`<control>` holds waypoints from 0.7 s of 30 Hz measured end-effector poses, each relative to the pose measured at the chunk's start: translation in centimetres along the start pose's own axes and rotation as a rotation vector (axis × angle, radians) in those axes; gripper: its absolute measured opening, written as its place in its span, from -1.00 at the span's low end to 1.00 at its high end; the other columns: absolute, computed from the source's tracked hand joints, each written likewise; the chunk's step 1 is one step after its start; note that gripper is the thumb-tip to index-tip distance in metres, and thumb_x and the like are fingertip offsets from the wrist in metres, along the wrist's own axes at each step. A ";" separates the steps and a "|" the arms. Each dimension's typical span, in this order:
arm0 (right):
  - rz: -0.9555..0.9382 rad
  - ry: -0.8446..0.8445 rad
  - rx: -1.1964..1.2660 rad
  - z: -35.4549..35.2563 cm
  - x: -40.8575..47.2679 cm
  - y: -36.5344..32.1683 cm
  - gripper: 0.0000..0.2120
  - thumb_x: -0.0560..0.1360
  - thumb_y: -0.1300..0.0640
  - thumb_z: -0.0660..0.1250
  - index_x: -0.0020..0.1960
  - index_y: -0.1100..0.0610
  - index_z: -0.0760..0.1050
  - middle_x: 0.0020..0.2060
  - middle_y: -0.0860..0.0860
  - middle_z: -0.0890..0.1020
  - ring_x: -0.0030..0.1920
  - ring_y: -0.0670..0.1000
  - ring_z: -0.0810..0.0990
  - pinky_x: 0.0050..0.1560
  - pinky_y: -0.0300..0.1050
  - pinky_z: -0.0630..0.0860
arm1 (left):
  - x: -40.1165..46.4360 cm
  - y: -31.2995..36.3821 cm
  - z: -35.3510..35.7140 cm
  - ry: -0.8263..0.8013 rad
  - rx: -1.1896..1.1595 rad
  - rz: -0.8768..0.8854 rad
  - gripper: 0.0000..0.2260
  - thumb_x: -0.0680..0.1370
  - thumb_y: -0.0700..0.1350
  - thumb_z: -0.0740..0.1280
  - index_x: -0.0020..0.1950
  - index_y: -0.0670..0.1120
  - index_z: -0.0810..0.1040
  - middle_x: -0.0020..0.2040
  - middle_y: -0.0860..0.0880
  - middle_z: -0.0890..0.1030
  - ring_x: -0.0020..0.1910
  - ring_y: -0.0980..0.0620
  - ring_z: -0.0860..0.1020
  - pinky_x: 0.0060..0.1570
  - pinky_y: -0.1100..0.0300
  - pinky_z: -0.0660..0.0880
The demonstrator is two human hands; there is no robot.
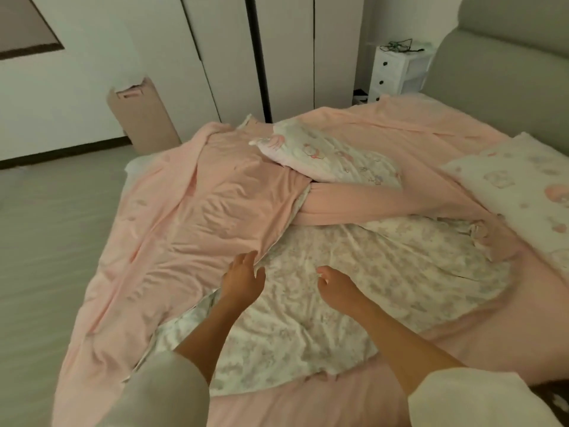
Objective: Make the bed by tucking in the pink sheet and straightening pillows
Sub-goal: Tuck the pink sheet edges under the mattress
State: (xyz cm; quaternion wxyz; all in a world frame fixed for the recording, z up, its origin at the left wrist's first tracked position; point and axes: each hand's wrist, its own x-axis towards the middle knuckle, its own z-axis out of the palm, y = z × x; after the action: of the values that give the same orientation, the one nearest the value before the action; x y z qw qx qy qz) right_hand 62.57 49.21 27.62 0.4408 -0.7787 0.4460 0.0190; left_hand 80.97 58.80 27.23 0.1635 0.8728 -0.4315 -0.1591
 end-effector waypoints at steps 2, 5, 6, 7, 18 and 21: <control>-0.050 -0.008 0.005 1.2 -0.6 -1.9 -0.60 0.62 0.14 0.00 0.45 0.13 0.23 0.37 0.12 0.40 0.16 0.05 0.51 0.09 -0.08 0.50 | -1.8 -1.7 -1.6 0.041 -0.004 -0.027 -0.57 0.60 -0.05 0.17 0.46 -0.09 0.26 0.42 -0.14 0.32 0.35 -0.16 0.34 0.31 -0.06 0.32; -0.084 -0.064 0.006 3.8 -1.7 -3.4 -0.59 0.63 0.14 -0.01 0.47 0.12 0.21 0.43 0.09 0.34 0.17 0.03 0.49 0.11 -0.11 0.44 | -5.1 -4.4 -2.6 0.033 -0.012 -0.114 -0.57 0.60 -0.05 0.17 0.46 -0.08 0.26 0.42 -0.13 0.31 0.37 -0.15 0.32 0.32 -0.06 0.31; -0.085 -0.079 0.000 4.6 -2.0 -3.4 -0.59 0.63 0.14 -0.01 0.47 0.12 0.21 0.43 0.09 0.34 0.15 0.02 0.49 0.12 -0.12 0.43 | -6.0 -5.3 -2.6 0.028 -0.014 -0.124 -0.57 0.59 -0.05 0.17 0.45 -0.09 0.26 0.41 -0.13 0.33 0.36 -0.15 0.33 0.32 -0.06 0.31; -0.087 -0.101 -0.018 5.7 -2.5 -3.5 -0.59 0.63 0.13 -0.01 0.47 0.13 0.21 0.42 0.10 0.36 0.12 0.02 0.50 0.09 -0.14 0.43 | -7.2 -6.3 -2.6 0.024 -0.023 -0.144 -0.57 0.59 -0.05 0.18 0.45 -0.09 0.27 0.40 -0.14 0.34 0.35 -0.15 0.34 0.32 -0.06 0.31; -0.138 -0.242 -0.135 18.7 -6.0 -12.2 -0.71 0.59 0.13 -0.01 0.17 -0.01 0.43 0.06 -0.02 0.51 -0.08 -0.05 0.48 -0.10 -0.19 0.32 | -17.9 -21.4 -8.1 0.023 -0.090 -0.341 -0.56 0.58 -0.06 0.20 0.45 -0.10 0.26 0.40 -0.15 0.34 0.38 -0.14 0.34 0.32 -0.03 0.33; -0.195 -0.254 -0.149 23.9 -6.4 -17.6 -0.79 0.58 0.12 0.00 -0.05 -0.09 0.38 -0.09 -0.18 0.41 -0.12 -0.11 0.48 -0.05 -0.21 0.30 | -19.4 -27.5 -11.2 0.076 -0.097 -0.350 -0.55 0.57 -0.05 0.22 0.44 -0.10 0.29 0.40 -0.15 0.36 0.38 -0.17 0.32 0.31 -0.07 0.34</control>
State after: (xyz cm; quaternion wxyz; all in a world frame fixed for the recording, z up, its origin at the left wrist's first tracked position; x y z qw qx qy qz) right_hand 79.97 74.11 27.52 0.4345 -0.8401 0.3063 0.1074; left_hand 93.71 91.88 28.33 0.1912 0.9311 -0.2583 -0.1726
